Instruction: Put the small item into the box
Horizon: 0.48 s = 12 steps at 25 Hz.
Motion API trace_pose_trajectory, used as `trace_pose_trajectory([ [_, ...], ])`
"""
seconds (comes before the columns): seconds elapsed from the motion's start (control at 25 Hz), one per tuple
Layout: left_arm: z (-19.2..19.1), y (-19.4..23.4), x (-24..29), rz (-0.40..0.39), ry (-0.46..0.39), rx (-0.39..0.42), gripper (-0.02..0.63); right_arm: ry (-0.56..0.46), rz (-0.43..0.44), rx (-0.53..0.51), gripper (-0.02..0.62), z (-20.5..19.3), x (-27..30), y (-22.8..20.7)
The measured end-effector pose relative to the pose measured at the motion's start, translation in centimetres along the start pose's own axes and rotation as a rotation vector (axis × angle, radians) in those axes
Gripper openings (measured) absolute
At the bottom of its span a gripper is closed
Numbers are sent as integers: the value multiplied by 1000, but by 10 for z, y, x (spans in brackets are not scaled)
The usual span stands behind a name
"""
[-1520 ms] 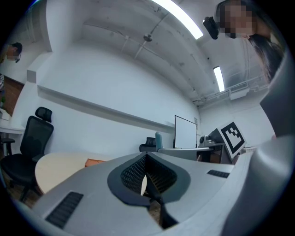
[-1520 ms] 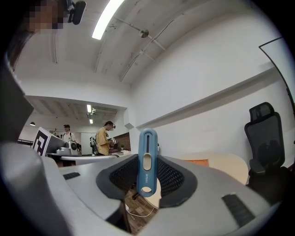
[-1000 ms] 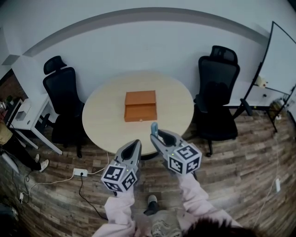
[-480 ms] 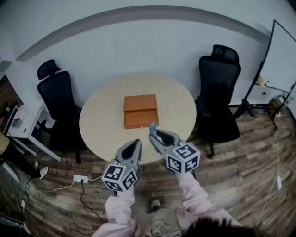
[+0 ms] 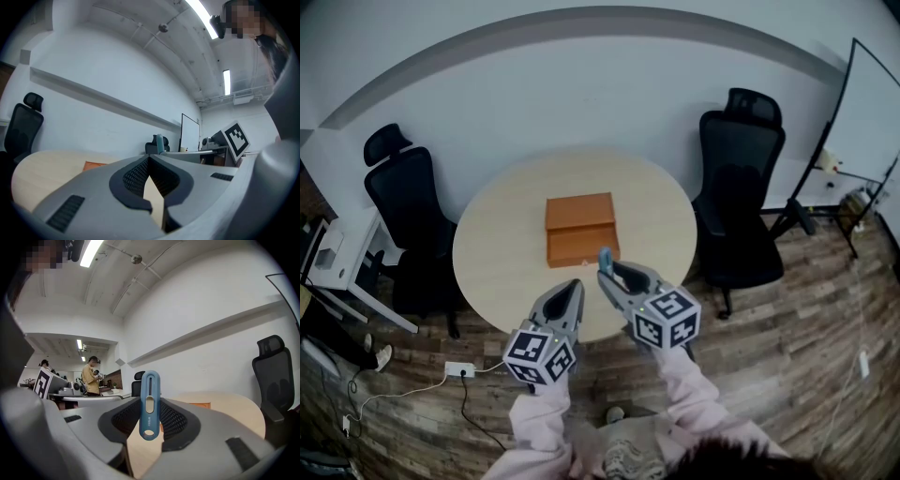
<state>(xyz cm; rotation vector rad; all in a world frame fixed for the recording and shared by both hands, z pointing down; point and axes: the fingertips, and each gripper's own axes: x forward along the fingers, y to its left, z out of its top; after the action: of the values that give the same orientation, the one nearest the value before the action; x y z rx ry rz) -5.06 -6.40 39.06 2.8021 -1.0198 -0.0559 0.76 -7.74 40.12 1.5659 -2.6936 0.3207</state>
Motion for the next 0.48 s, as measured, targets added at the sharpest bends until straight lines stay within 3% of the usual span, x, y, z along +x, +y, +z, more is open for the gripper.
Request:
trace_pose_trajectory([
  [0.48,-12,17,22,0,30,-19,11,12,-25,32,133,-5,16,-27],
])
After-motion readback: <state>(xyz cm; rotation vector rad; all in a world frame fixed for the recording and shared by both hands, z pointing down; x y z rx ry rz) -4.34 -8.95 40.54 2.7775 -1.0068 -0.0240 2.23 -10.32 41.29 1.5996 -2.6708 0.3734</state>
